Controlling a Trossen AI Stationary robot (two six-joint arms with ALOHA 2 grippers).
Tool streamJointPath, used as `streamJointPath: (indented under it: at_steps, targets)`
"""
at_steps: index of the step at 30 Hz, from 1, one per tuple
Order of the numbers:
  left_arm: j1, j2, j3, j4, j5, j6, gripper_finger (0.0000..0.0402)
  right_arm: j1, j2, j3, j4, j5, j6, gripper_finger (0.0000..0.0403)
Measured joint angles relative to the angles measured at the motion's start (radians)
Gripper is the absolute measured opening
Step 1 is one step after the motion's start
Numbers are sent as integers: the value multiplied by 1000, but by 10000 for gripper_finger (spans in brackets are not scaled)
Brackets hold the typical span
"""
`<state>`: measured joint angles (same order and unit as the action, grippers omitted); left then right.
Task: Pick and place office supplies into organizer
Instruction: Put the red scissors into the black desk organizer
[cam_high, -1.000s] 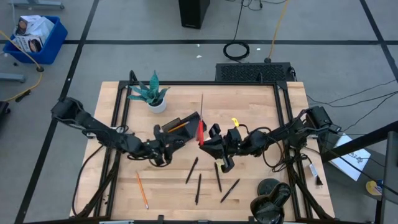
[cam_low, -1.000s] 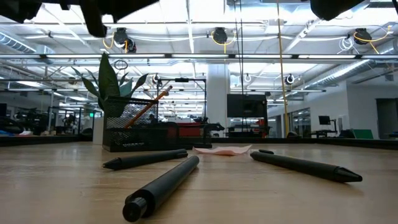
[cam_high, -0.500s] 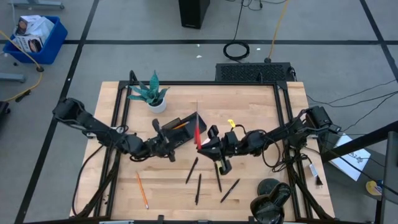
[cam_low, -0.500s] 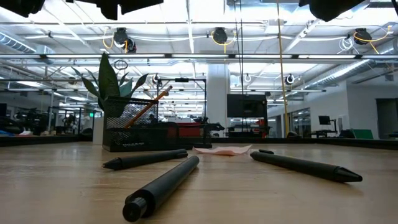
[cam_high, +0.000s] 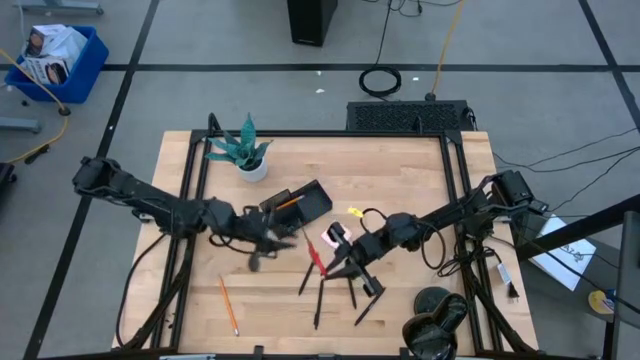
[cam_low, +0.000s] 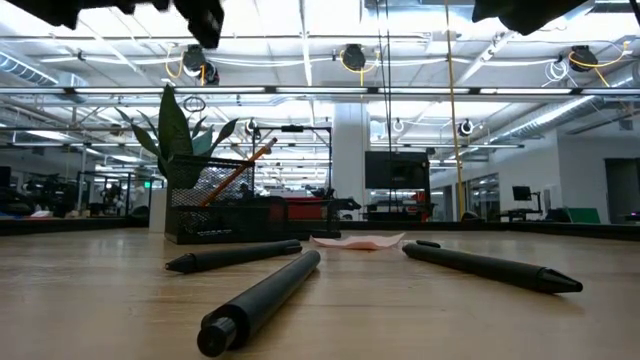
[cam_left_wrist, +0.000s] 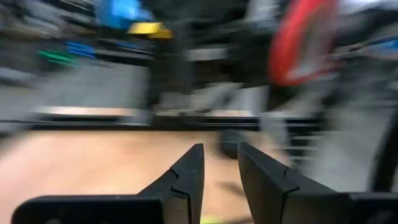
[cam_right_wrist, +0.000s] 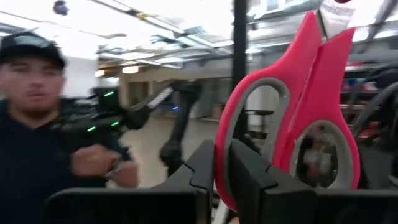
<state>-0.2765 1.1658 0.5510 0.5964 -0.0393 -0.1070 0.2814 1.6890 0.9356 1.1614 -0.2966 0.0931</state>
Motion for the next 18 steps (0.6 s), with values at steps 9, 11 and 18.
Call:
streamJointPath:
  at_steps: [9, 11, 18]
  targets:
    - [30, -26, -1, 62, 432, -287, 102, -10, 0, 0, -44, -101, -8, 24]
    - [37, -26, -1, 42, 431, -266, 102, -10, 0, 0, -45, -102, -8, 26]
    - [51, -26, -1, -123, 350, -152, 102, -10, 0, 0, -108, -67, -11, 23]
